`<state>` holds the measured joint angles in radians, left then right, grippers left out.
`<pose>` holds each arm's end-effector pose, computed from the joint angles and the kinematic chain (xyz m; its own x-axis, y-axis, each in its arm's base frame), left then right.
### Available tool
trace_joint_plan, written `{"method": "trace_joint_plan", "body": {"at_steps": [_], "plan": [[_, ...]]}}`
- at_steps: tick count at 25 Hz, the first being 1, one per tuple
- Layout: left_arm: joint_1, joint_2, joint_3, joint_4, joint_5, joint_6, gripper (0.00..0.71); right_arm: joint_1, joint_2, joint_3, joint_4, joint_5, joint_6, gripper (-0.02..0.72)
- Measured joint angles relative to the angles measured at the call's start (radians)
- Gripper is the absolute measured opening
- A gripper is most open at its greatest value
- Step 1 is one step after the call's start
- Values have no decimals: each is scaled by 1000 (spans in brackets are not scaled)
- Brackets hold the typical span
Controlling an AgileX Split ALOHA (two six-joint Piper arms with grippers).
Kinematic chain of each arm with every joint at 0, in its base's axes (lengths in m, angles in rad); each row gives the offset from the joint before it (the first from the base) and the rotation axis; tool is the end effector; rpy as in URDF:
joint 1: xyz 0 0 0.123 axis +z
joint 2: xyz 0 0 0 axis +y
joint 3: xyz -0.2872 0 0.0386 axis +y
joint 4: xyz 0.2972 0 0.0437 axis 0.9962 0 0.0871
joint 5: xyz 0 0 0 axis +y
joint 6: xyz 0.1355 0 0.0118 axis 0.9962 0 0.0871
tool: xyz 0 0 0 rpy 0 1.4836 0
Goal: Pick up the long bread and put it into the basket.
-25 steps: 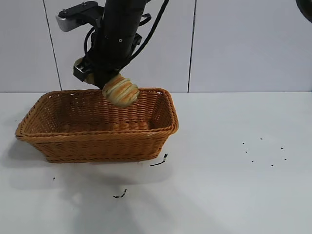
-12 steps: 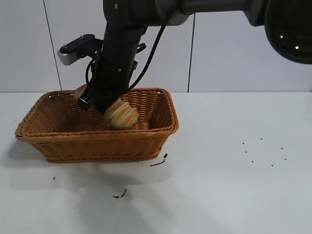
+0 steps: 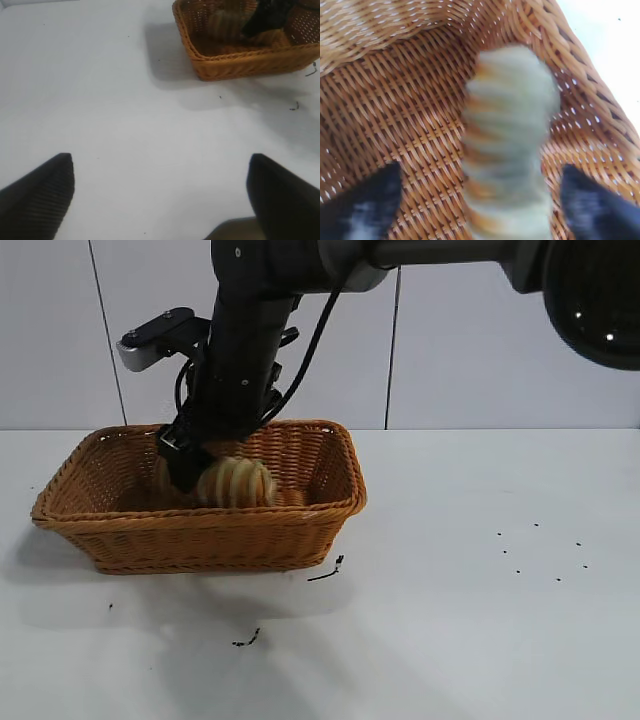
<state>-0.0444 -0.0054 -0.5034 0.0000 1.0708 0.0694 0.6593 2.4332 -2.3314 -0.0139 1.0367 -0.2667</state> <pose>0.0717 -0.0032 0.2808 -0.4525 0.0895 -0.8872 0.0759 0.9952 0.0617 0.4838 0.3729 0.1757 -0.4962 -0.7266 -0.4752 -0.7707 0.6207 -0.1442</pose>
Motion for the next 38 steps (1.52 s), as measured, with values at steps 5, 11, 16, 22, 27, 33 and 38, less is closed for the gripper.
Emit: {"method": "trace_joint_plan", "body": {"at_steps": [5, 11, 16, 22, 27, 33, 38], "plan": [[0, 0, 0, 0, 0, 0, 696, -11, -34, -93, 4, 115, 73, 693], [0, 0, 0, 0, 0, 0, 696, -120, -35, -109, 5, 176, 181, 693], [0, 0, 0, 0, 0, 0, 696, -247, -35, -109, 5, 177, 242, 693], [0, 0, 0, 0, 0, 0, 696, -409, -35, -109, 4, 177, 289, 693], [0, 0, 0, 0, 0, 0, 696, -532, -35, -109, 4, 177, 290, 693], [0, 0, 0, 0, 0, 0, 696, -642, -40, -109, 1, 177, 289, 693], [0, 0, 0, 0, 0, 0, 696, -663, -110, -68, -1, 176, 289, 693]]}}
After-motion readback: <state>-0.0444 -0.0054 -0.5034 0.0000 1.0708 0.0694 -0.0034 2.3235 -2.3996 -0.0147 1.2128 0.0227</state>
